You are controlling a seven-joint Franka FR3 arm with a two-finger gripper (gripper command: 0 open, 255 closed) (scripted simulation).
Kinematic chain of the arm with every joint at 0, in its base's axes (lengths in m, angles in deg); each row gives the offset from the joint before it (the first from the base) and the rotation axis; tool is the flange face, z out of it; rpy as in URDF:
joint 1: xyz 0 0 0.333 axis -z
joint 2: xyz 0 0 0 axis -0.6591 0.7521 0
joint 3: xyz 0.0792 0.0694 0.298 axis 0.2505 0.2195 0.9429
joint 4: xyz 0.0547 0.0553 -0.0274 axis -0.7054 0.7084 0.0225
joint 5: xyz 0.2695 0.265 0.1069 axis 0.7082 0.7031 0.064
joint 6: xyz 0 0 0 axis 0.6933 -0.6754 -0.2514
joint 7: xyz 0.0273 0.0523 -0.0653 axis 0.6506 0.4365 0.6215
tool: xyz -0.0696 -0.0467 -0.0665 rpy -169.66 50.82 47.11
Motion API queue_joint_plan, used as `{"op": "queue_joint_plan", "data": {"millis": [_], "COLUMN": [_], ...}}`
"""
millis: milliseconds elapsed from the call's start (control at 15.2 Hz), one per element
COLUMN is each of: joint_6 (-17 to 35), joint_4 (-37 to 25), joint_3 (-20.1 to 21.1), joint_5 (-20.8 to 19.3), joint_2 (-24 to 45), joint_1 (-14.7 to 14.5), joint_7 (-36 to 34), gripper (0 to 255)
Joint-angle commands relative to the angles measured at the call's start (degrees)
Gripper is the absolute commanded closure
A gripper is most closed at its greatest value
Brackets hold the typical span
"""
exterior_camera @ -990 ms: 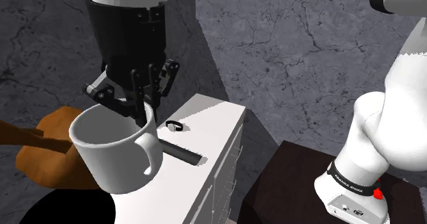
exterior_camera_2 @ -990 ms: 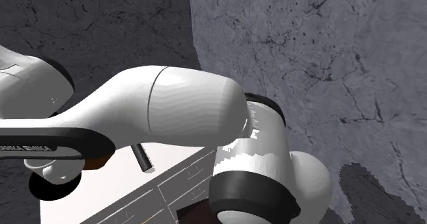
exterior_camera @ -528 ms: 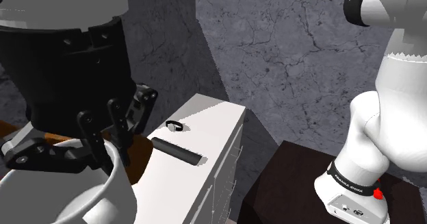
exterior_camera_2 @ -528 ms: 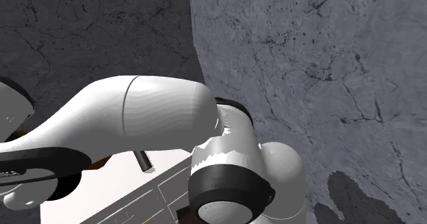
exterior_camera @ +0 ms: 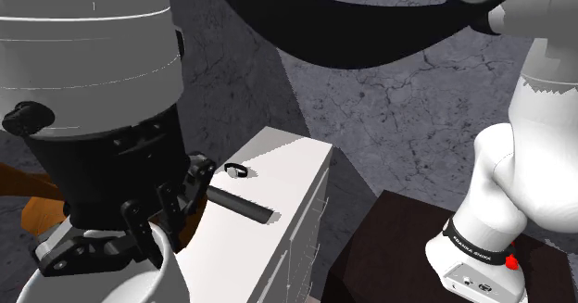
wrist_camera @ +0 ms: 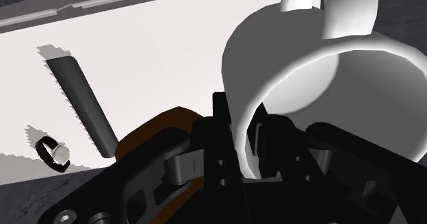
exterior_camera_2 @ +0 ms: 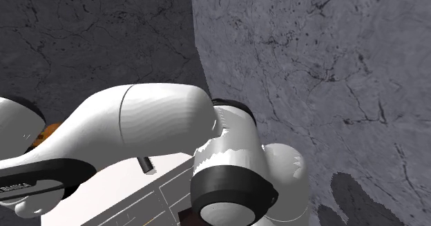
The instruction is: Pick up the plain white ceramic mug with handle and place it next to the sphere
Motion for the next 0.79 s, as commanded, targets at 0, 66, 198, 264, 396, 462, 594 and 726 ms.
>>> {"op": "queue_joint_plan", "data": {"millis": [0, 66, 198, 264, 396, 462, 594, 726], "joint_6": [1.59, 2.37, 3.90, 4.65, 6.14, 6.88, 8.34, 9.78], "joint_4": [1.76, 2.56, 4.11, 4.85, 6.29, 6.99, 8.32, 9.59], "joint_3": [-0.05, -0.08, -0.15, -0.18, -0.25, -0.28, -0.36, -0.45], "joint_5": [0.11, 0.10, 0.03, -0.01, -0.15, -0.23, -0.43, -0.68], "joint_2": [-0.28, -0.31, -0.32, -0.29, -0.21, -0.14, 0.04, 0.27], "joint_1": [0.25, 0.32, 0.45, 0.50, 0.59, 0.62, 0.67, 0.69], "joint_7": [-0.05, -0.13, -0.29, -0.38, -0.57, -0.68, -0.92, -1.18], "gripper": [255, 255, 255, 255, 255, 255, 255, 255]}}
